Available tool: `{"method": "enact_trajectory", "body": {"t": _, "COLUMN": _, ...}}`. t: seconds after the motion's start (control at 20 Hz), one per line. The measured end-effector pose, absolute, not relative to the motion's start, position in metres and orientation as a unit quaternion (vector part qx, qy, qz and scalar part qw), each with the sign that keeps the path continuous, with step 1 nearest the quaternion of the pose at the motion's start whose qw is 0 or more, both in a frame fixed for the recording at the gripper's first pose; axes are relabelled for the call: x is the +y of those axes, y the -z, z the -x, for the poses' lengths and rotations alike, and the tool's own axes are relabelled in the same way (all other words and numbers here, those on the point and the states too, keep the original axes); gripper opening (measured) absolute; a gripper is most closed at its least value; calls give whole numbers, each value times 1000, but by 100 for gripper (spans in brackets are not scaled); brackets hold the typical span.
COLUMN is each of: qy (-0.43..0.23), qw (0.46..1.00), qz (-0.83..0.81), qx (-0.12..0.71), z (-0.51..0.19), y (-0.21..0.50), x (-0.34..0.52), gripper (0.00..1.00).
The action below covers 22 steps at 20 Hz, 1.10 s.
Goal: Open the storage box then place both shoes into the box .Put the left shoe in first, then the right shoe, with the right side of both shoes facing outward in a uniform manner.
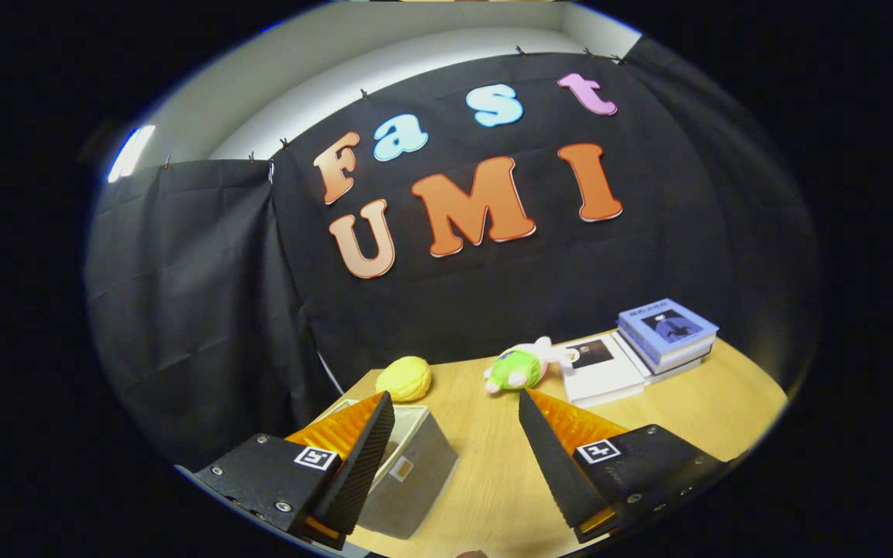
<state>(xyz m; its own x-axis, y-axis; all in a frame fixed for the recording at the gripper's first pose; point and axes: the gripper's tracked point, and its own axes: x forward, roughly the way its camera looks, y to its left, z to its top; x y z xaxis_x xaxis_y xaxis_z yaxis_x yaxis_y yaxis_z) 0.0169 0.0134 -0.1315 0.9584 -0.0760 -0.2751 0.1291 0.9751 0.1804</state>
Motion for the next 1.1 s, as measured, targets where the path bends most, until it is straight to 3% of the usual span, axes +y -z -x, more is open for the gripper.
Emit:
{"method": "enact_trajectory", "body": {"t": 0.65, "qy": 106, "qw": 994, "qz": -34, "qx": -20, "z": 55, "y": 79, "x": -91, "gripper": 97}}
{"method": "enact_trajectory", "body": {"t": 1.1, "qy": 128, "qw": 991, "qz": -12, "qx": -26, "z": 67, "y": 89, "x": -114, "gripper": 97}}
